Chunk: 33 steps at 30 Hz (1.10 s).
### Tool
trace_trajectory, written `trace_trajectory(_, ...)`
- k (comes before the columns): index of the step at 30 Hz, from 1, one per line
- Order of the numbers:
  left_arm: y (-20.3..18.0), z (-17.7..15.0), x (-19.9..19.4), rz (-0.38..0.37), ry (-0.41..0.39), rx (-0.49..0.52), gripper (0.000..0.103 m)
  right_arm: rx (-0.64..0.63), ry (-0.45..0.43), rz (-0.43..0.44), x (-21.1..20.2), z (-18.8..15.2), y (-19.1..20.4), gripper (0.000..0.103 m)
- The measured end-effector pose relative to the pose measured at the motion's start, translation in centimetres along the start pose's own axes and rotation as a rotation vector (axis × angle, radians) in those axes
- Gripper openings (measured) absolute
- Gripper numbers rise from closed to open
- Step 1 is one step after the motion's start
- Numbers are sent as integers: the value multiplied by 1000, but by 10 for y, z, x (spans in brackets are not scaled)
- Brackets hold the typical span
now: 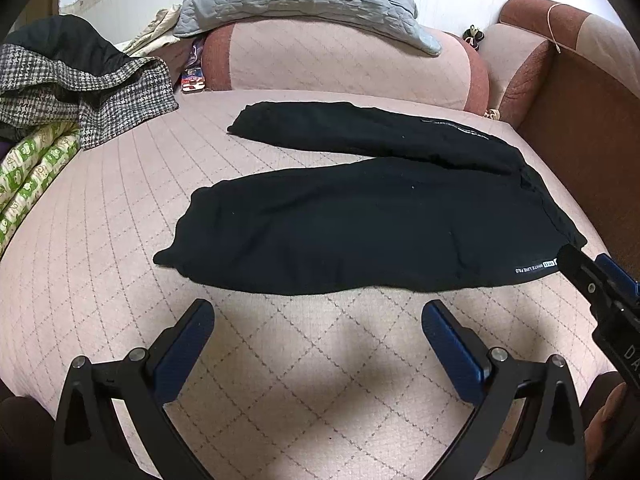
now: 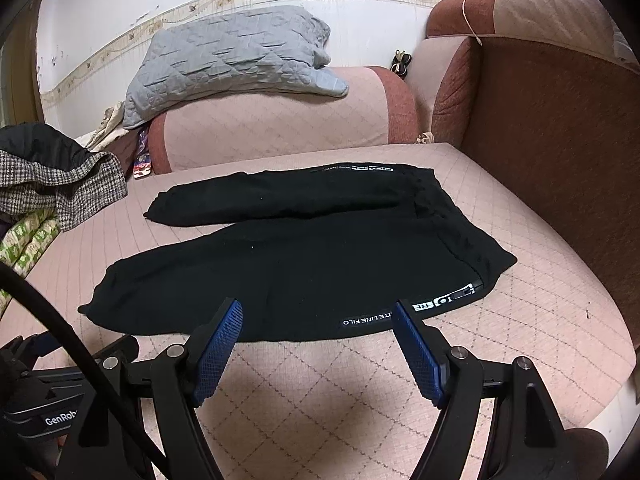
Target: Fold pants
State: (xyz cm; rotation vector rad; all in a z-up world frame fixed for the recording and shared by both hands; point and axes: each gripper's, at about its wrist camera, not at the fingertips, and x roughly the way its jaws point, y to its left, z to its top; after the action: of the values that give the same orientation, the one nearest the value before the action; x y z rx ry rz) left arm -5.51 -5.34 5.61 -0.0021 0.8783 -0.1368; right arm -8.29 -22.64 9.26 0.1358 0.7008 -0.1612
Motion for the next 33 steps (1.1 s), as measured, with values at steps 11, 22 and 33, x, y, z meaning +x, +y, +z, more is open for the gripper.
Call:
trace_trajectory(11,39,51,-16,-105,-50,-10,103,-4,43,25,11,31,-22,81)
trace_trajectory(22,107,163,35,-141,-34,-50,89,-65,174,14,105,134,-96,81)
trace_trajectory(33,108,242,191,-211,124,-91,89,-139,331,70,266,222,-98,81)
